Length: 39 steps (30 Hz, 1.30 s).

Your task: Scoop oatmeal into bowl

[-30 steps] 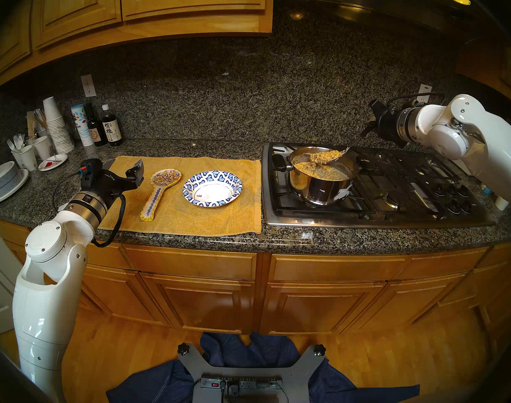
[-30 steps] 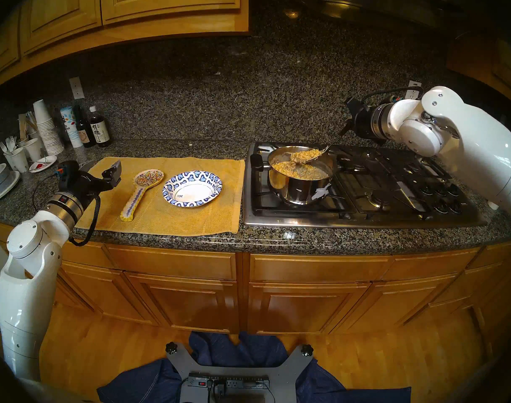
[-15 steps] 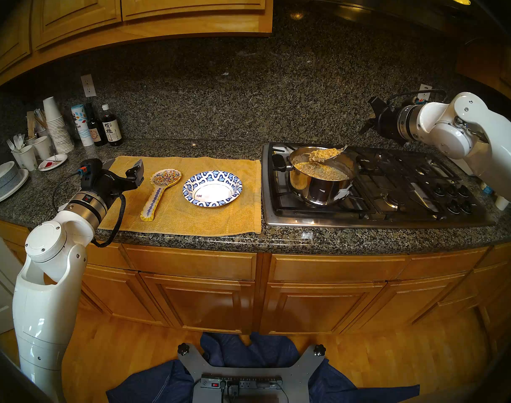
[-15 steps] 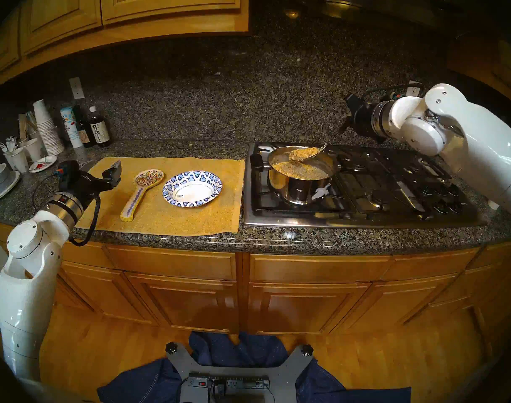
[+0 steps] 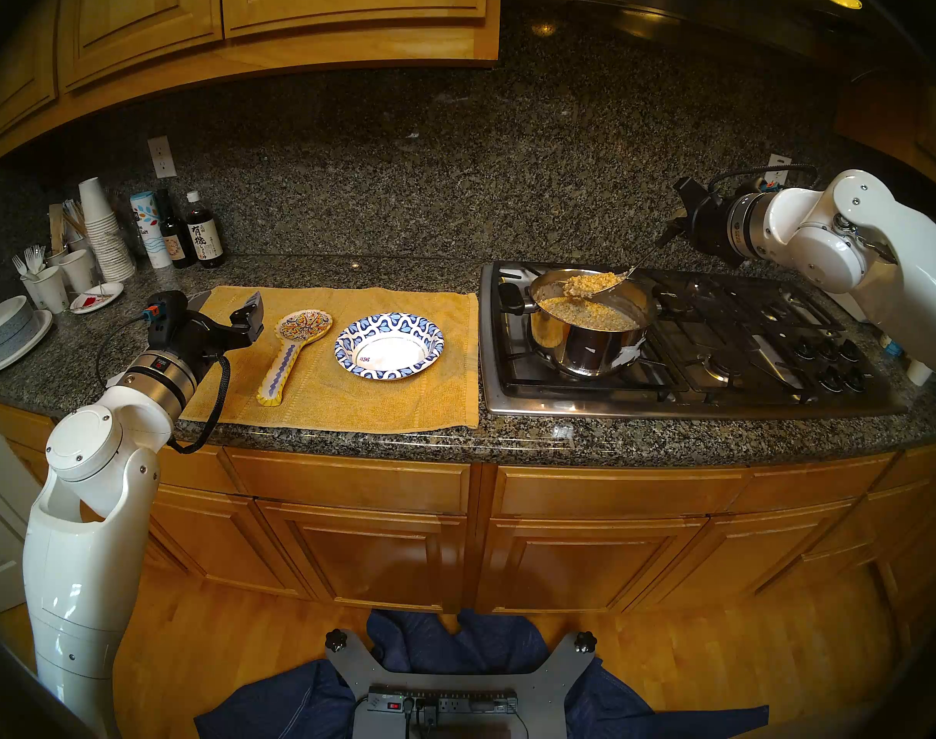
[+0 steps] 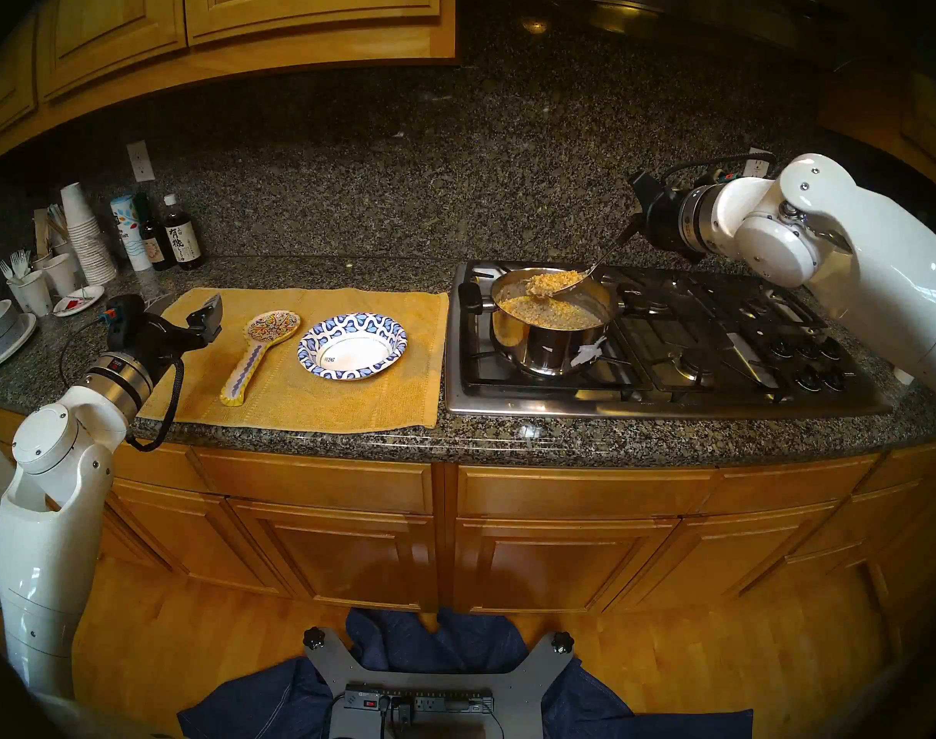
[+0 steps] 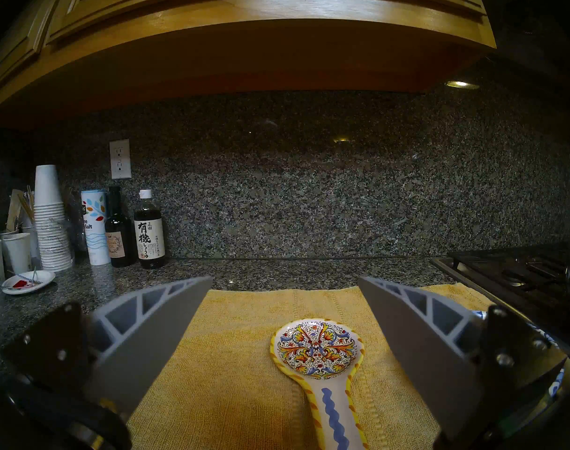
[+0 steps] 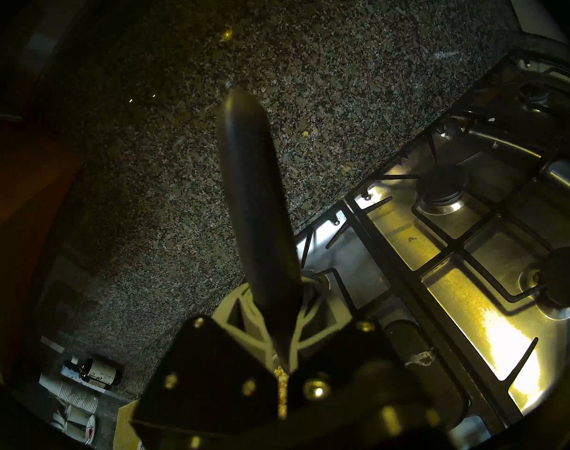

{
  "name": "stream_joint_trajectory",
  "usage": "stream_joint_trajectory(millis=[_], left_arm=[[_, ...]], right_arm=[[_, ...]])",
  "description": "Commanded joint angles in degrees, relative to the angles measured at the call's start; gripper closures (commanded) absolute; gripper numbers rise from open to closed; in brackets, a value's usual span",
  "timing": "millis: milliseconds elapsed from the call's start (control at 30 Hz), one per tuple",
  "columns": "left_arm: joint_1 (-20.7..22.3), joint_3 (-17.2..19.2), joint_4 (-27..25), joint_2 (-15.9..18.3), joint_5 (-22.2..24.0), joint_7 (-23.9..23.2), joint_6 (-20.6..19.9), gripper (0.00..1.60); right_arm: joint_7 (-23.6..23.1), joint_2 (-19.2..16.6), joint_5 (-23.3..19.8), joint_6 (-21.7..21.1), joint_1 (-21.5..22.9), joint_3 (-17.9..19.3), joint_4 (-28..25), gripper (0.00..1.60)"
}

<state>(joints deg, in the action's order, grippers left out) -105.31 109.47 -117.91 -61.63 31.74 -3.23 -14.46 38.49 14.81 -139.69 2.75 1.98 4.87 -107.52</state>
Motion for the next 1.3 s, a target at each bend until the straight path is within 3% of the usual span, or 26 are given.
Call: stream_joint_trajectory(millis=[0, 1267], left_arm=[[1.2, 0.6, -1.5, 0.2, 0.1, 0.0, 0.7, 0.0], [1.2, 0.6, -1.5, 0.2, 0.2, 0.0, 0.7, 0.0]], right_arm=[[-0.9, -0.4, 0.1, 0.9, 2.5, 2.5, 0.2, 1.6], [-3.6, -1.8, 1.2, 2.7, 2.2, 2.0, -1.3, 1.6]])
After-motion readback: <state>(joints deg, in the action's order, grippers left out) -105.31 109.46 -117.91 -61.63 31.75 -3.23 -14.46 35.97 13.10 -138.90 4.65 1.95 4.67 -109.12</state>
